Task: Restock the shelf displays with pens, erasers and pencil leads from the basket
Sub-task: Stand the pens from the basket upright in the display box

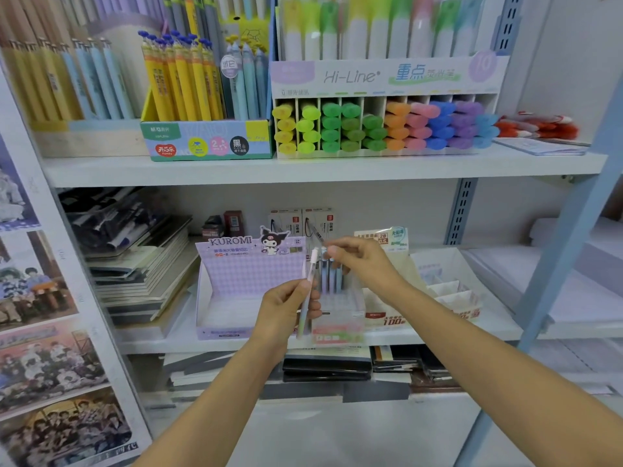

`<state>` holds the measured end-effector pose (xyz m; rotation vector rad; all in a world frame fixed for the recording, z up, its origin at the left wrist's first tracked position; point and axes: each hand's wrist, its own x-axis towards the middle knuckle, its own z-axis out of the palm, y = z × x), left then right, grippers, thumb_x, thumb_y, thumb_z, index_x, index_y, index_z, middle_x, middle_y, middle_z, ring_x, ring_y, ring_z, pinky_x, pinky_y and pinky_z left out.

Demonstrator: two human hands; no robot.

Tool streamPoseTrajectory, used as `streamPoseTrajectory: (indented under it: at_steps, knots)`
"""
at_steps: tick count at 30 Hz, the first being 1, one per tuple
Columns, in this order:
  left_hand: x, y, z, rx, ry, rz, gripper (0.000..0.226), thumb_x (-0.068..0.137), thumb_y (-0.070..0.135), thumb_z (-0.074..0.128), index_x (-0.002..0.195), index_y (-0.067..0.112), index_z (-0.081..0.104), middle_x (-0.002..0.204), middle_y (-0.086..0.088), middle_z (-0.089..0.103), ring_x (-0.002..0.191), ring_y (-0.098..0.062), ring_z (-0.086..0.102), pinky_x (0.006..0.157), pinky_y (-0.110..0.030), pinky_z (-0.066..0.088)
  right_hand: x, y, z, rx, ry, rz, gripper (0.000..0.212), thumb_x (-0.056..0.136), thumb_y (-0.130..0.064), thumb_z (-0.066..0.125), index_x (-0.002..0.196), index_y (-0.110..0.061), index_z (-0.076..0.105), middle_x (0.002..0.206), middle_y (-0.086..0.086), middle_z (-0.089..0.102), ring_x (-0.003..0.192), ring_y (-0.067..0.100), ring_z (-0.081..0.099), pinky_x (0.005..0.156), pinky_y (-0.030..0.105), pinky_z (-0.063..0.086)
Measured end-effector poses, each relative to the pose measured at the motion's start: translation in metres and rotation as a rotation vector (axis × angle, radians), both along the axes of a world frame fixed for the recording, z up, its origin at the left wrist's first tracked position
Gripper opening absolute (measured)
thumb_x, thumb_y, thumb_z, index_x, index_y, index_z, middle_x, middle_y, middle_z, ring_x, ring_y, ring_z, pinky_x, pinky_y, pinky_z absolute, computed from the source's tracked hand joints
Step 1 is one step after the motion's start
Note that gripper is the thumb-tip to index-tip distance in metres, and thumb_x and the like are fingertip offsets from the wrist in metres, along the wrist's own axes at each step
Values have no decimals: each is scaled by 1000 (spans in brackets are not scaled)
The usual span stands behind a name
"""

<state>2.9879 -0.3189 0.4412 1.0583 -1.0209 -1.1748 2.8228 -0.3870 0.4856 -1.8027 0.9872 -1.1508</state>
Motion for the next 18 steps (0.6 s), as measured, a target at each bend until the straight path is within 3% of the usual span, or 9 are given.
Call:
streamPoseTrajectory:
  at_steps: [3, 6, 8, 10, 13, 15, 18]
  knots:
    - [-13, 4, 5, -20, -25, -49, 24, 99, 17, 51, 96, 5, 71, 74, -4, 70, 67, -16, 63, 69, -26, 59, 0, 13, 1, 83, -45, 95, 29, 91, -10, 62, 119, -2, 65, 97, 8, 72, 84, 18, 67, 86, 35, 53]
    - [-23, 7, 9, -65, -117, -33, 20, 99, 15, 51, 99, 8, 70, 85, -8, 71, 78, -19, 64, 74, -24, 58, -7, 18, 4, 59, -55, 84, 23, 92, -8, 62, 113, -2, 66, 92, 8, 71, 81, 16, 66, 79, 32, 54]
    - [-24, 7, 7, -154, -353, 55, 18, 98, 16, 54, 112, 13, 65, 104, -5, 69, 96, -17, 62, 80, -22, 53, -15, 19, 8, 28, -85, 35, 17, 93, -7, 58, 108, -5, 66, 93, 10, 71, 79, 14, 67, 72, 25, 53]
    - [-21, 10, 2, -299, -688, 139, 32, 97, 20, 55, 129, 17, 54, 122, 5, 59, 111, -10, 54, 91, -21, 44, -25, 14, 13, -40, -110, -91, 13, 95, -7, 55, 104, -8, 65, 92, 11, 71, 80, 17, 67, 70, 24, 55]
    - [-13, 13, -16, -495, -1169, 69, 48, 98, 21, 53, 144, 19, 40, 146, 4, 43, 136, -12, 35, 113, -27, 25, -40, 4, 14, -173, -12, -305, 11, 97, -10, 53, 102, -10, 63, 88, 7, 69, 81, 20, 67, 75, 33, 58]
    - [-11, 14, -32, -491, -1460, -21, 58, 99, 29, 48, 152, 22, 24, 159, 4, 23, 148, -14, 11, 120, -29, 5, -44, -1, 9, -217, 91, -367, 14, 98, -11, 52, 103, -7, 64, 89, 7, 69, 83, 21, 68, 80, 39, 58]
    - [-12, 14, -46, -462, -1600, -31, 66, 100, 33, 44, 155, 23, 10, 162, 6, 8, 149, -14, -7, 120, -31, -3, -38, -3, -2, -244, 179, -371, 16, 98, -14, 52, 104, -7, 65, 89, 6, 70, 84, 20, 67, 82, 42, 57]
